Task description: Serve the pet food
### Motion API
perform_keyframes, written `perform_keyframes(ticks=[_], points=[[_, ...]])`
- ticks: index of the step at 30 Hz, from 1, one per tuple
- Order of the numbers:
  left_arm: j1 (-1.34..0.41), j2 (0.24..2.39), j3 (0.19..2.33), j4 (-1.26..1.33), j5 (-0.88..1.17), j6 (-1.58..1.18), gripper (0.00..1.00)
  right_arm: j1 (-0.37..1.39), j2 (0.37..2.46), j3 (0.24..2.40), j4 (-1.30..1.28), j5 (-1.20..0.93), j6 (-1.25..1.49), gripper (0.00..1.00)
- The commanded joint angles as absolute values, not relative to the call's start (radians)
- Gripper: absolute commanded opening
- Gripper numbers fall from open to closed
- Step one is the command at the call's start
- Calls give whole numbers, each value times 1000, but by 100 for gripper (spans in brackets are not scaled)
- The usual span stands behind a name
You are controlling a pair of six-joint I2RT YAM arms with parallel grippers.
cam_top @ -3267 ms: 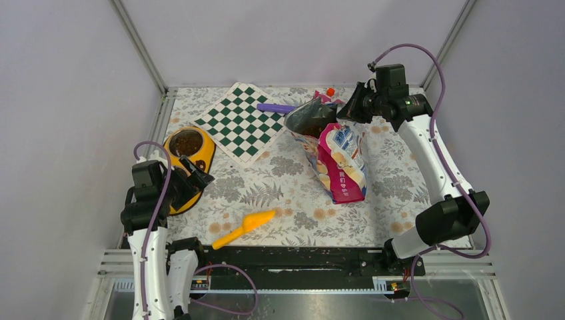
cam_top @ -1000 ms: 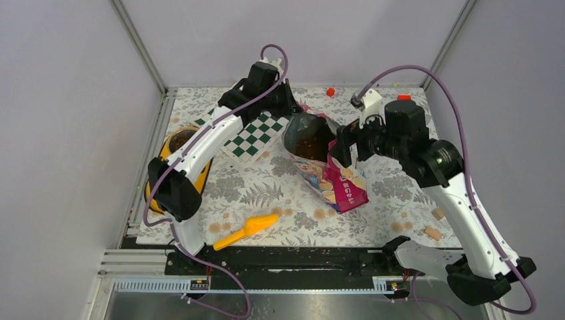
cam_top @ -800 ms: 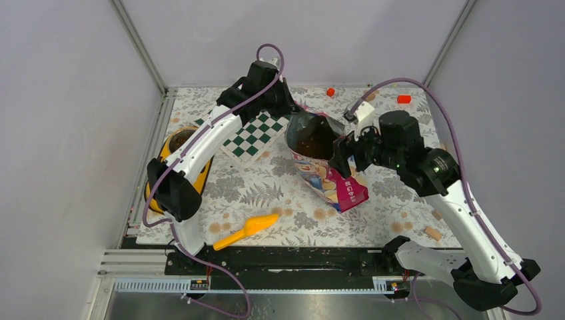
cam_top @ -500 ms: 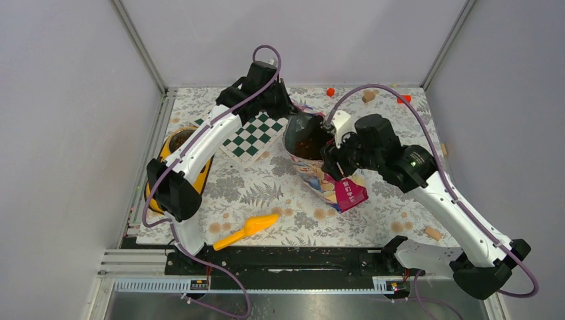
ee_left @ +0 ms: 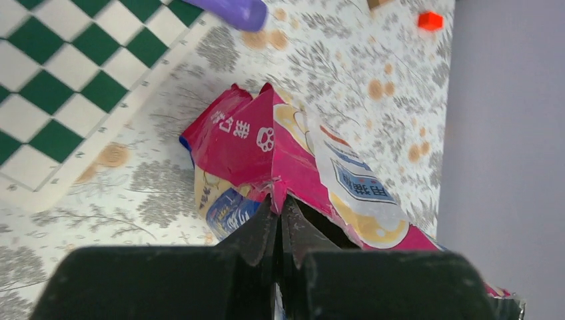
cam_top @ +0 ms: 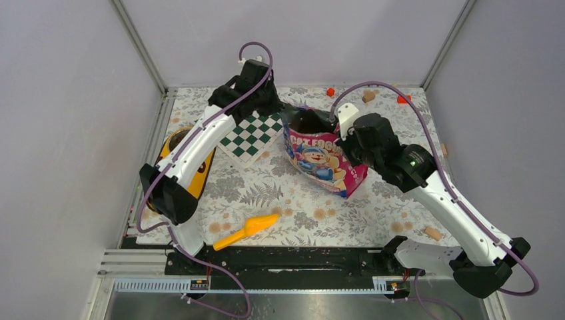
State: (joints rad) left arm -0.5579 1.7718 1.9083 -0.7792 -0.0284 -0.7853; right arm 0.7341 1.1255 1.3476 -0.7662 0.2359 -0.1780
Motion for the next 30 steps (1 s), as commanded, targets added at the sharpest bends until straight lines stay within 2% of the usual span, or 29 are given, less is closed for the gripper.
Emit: perform_keyframes(ticks=[1, 4, 13, 16, 20, 21, 23, 25, 27, 29, 30], points=[[-485, 1578, 1955, -619, -259, -771, 0, 626, 1050, 1473, -611, 262, -228, 0], [-459, 1555, 1937, -608, -256, -759, 0, 532, 1061, 1515, -595, 210, -237, 0], [-454, 1498, 1926, -625, -348, -693, 0, 494, 1072, 1538, -437, 211, -330, 0], [-454, 1460, 1854, -619, -370, -675, 0, 494, 1059, 1496, -411, 186, -368, 0], [-454, 1387, 1681, -530, -274, -644, 0, 494, 1032, 1414, -425, 46, -407, 0], [-454, 1369, 1636, -492, -235, -629, 5, 494, 1028, 1395, -444, 11, -394, 0], [-453, 1344, 1580, -440, -173, -600, 25, 494, 1029, 1379, -497, -58, -354, 1], [-450, 1327, 1548, -393, -117, -551, 46, 493, 1044, 1372, -550, -104, -312, 14], [-448, 1313, 1523, -342, -63, -461, 60, 494, 1064, 1371, -594, -127, -276, 32], [-439, 1296, 1494, -286, 28, -355, 65, 493, 1085, 1378, -633, -138, -253, 55], [-432, 1288, 1480, -257, 97, -285, 65, 493, 1093, 1383, -648, -147, -250, 63]])
